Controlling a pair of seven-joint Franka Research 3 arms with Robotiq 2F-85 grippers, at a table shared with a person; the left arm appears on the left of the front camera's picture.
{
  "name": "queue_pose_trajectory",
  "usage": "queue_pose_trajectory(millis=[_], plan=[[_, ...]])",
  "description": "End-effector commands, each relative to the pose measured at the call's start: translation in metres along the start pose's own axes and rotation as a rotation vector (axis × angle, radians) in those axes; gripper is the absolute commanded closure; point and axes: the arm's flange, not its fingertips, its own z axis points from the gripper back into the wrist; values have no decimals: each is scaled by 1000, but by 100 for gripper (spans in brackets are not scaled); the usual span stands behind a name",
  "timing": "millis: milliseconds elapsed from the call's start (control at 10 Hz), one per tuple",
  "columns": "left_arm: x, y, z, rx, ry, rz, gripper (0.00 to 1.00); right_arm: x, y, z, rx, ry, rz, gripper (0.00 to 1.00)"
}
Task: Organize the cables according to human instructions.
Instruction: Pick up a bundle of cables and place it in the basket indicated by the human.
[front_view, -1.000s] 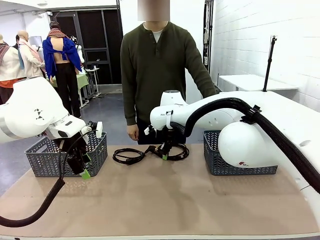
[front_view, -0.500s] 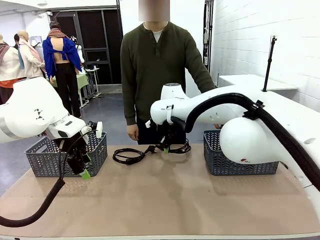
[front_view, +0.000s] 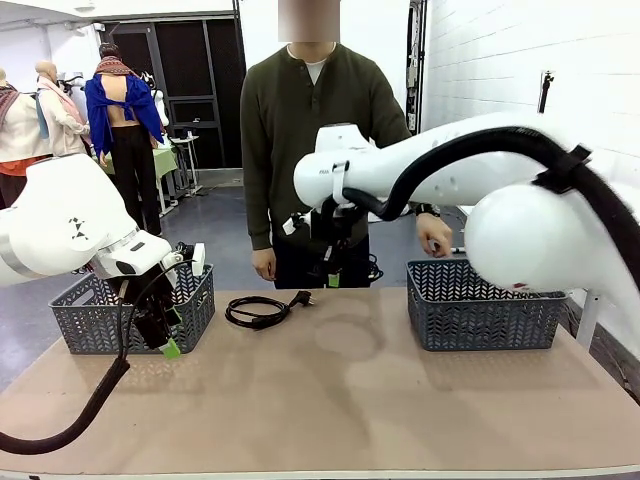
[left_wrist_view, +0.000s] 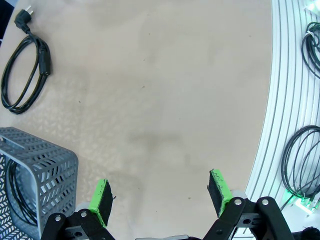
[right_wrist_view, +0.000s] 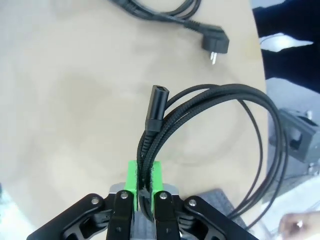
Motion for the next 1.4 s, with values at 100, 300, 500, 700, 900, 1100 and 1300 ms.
queue_pose_trajectory(millis=[100,300,500,700,900,1100,1300], plan=[[1,0,2,1,7,0,0,-62,26,36,36,-24,182,100],[1,0,2,1,7,0,0,-99,35,62,62,-63,263,100],[1,0,2,1,7,0,0,-132,42,78,41,-51,265,100],[1,0,2,1,7,0,0,-152,45,82,17,-32,274,100],[1,0,2,1,7,0,0,-155,46,78,-36,-14,264,100],[1,0,2,1,7,0,0,-148,37,92,27,-8,248,100],[1,0,2,1,7,0,0,-148,37,92,27,-8,248,100]])
